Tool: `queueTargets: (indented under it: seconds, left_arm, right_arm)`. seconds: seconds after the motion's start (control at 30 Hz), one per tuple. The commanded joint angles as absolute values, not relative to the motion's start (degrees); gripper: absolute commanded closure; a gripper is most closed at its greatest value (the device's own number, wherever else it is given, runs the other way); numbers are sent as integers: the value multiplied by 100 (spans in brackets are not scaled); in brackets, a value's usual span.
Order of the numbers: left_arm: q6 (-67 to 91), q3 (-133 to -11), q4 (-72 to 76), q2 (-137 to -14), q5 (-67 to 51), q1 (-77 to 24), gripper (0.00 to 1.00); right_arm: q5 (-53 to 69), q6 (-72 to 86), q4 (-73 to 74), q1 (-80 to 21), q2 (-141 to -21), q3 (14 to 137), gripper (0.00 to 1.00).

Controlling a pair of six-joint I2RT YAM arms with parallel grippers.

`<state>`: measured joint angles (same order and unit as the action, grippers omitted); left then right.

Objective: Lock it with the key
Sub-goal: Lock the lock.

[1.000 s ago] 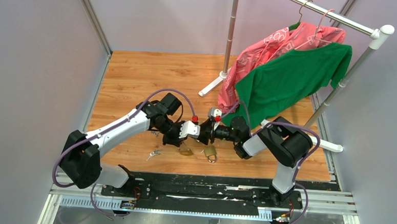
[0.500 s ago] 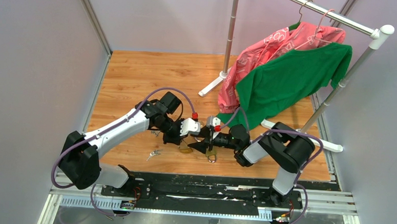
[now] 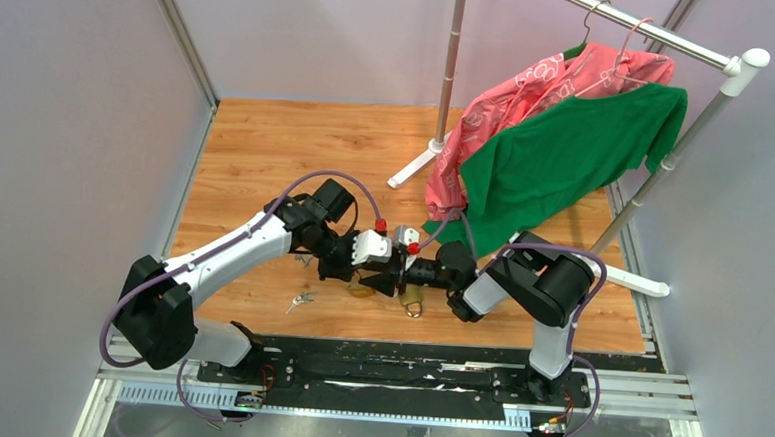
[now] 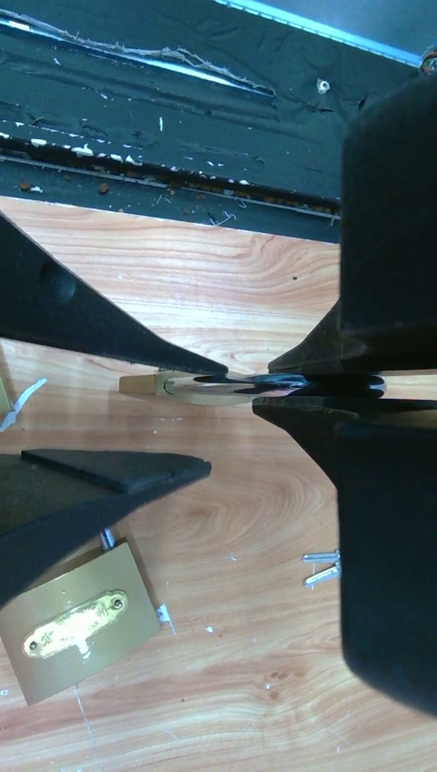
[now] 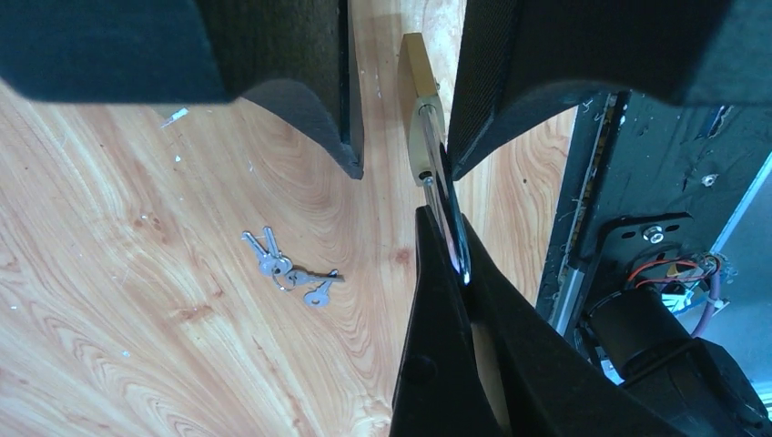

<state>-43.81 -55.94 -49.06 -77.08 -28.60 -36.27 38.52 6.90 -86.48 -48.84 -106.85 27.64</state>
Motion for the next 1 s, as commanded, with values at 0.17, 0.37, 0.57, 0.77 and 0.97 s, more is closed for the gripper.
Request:
queueTargets:
  seconds: [0.17, 0.37, 0.57, 0.77, 0.97]
  left_arm:
    - [-4195, -5806, -4654, -7681, -3016, -3726, 100]
    - [-4126, -5811, -4574, -7751, -3016, -3742, 100]
    - [-3996, -5745, -4428, -7654, -3247, -3699, 55]
    - [-4085, -5660, -4471, -7450, -4430, -3126, 40]
    - [-5194, -5280, -5150, -7262, -5536, -2359, 46]
  right_arm:
    - [4102, 626, -9116, -5010, -10922, 3018, 79]
    - [4113, 506, -8912, -5019, -10818, 3066, 86]
    - [4000, 399, -9131, -4947, -10845, 2880, 100]
    - [4009, 72, -9100, -4886, -10803, 2742, 100]
    - [4334, 26, -9131, -4611, -10739, 2575, 100]
